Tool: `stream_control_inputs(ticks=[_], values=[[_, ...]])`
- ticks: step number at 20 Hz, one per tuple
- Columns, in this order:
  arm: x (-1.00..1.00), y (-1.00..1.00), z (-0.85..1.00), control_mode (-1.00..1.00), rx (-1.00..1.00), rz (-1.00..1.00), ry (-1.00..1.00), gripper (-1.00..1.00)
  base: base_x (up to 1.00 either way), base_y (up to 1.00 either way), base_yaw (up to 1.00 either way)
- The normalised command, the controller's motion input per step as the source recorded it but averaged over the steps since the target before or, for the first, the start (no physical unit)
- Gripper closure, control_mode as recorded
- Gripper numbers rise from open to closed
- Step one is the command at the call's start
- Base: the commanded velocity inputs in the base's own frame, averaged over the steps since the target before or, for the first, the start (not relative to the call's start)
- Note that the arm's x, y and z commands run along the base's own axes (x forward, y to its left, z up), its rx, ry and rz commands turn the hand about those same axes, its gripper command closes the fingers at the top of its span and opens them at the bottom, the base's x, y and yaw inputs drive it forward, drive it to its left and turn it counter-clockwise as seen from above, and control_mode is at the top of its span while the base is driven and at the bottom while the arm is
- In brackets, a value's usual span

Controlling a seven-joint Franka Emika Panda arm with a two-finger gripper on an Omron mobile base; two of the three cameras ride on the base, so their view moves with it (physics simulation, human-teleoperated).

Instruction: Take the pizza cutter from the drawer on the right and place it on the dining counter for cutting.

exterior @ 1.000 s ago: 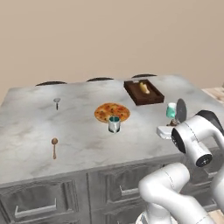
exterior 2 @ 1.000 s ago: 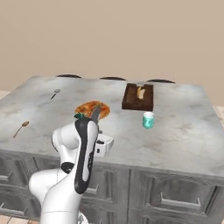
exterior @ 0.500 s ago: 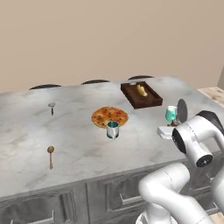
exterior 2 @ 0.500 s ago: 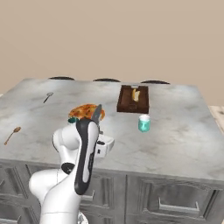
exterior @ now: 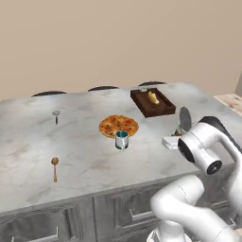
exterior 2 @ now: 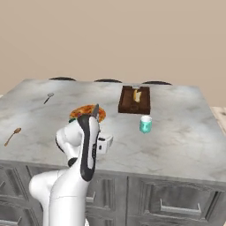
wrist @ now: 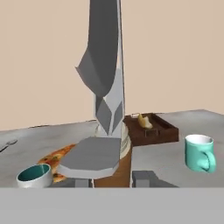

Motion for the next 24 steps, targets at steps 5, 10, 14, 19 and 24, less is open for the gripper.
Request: stream_control_inputs(ticks=[5, 10, 14, 19, 24], values=[[0.99, 0.52, 0.00, -1.00, -0.01, 0.03, 0.32, 1.00, 0.00, 0.00, 0.00], [0.99, 0.34, 0.00, -1.00, -0.02, 0.02, 0.38, 1.00, 0.00, 0.00, 0.00], [0.84, 0.03, 0.00, -1.00, 0.00, 0.00, 0.29, 1.00, 0.00, 0.00, 0.00], [0.60, -0.35, 0.00, -1.00, 0.00, 0.00, 0.14, 1.00, 0.00, 0.00, 0.00], [0.47, -0.42, -0.02, -1.00, 0.00, 0.00, 0.11, 1.00, 0.00, 0.00, 0.00]])
